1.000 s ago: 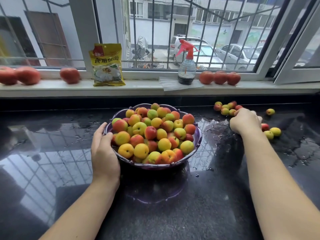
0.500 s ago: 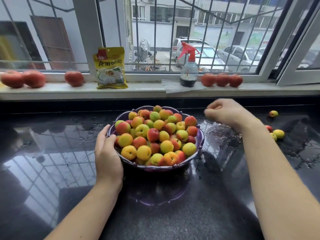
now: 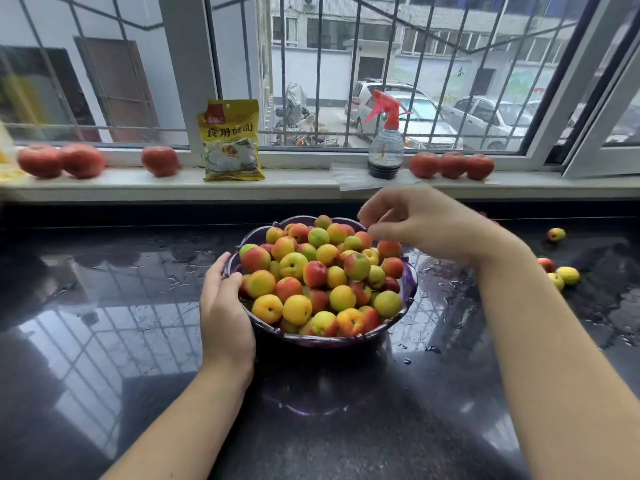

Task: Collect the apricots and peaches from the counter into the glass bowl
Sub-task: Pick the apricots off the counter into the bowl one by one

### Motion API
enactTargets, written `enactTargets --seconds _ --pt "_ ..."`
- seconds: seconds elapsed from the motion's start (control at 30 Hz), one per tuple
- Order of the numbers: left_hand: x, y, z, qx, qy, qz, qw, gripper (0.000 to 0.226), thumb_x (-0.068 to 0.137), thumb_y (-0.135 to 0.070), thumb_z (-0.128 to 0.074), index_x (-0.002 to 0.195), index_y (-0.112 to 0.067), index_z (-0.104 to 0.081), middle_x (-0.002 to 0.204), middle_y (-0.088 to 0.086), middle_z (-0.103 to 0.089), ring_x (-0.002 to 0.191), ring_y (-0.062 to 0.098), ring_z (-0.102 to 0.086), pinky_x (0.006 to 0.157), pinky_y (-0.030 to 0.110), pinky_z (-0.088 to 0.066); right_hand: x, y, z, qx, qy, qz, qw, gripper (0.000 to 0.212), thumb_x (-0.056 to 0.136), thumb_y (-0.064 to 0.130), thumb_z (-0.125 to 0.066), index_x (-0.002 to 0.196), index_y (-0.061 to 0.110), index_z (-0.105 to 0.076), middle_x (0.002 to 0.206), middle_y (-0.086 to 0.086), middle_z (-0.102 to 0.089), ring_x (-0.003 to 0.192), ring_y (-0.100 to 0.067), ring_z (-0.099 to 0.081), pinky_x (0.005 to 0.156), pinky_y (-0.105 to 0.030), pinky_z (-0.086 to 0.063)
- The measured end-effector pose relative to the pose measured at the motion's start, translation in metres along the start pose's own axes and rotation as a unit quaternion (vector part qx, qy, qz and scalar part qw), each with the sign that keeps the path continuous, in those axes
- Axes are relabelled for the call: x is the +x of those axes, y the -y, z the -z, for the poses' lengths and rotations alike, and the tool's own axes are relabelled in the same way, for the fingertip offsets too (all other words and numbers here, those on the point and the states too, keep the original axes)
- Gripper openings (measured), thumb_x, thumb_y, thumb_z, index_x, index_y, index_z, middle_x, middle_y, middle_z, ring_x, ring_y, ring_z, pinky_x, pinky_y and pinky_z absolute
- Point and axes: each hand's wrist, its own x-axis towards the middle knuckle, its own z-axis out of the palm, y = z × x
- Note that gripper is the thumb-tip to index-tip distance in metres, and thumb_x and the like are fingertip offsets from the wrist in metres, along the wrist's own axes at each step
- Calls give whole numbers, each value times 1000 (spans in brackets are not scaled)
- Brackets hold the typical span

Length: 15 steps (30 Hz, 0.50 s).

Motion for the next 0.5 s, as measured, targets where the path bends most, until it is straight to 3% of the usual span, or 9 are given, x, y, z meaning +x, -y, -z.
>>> enactTargets --seconds 0.07,0.17,0.27,0.37,0.5 --pt "-1 -1 -1 -3 1 -1 1000 34 101 -25 -49 127 -43 -63 134 -6 -66 125 18 -65 109 53 -54 7 -17 5 18 -100 -17 995 11 94 19 -70 102 26 -72 93 7 -71 84 -9 -66 72 -21 -51" --pt "-2 -2 -2 3 1 -3 1000 35 103 -24 -48 131 -40 -62 131 -7 -66 124 18 -65 109 52 -54 24 -59 4 27 -236 -81 968 16 93 14 -66 90 28 -71 93 4 -72 83 -11 -63 80 -32 -54" --pt "-3 -2 -2 4 2 -4 1000 37 101 -25 -48 133 -38 -62 130 -8 -67 122 16 -66 108 51 -54 30 -106 -9 -12 -341 -199 919 22 93 8 -57 101 22 -73 113 -4 -72 104 -22 -61 86 -26 -43" --pt "-4 -4 -3 6 0 0 1000 44 88 -34 -49 129 -40 -64 128 -8 -68 121 17 -67 108 52 -54 23 -144 -32 -71 -367 -273 886 29 90 5 -53 110 14 -72 123 -14 -63 117 -34 -53 89 -31 -41" --pt "-3 -2 -2 1 1 3 1000 41 86 -34 -49 123 -43 -65 129 -5 -69 122 19 -67 109 54 -54 24 -166 -40 -132 -380 -275 873 26 87 7 -54 104 13 -72 127 -18 -55 120 -39 -44 102 -38 -38"
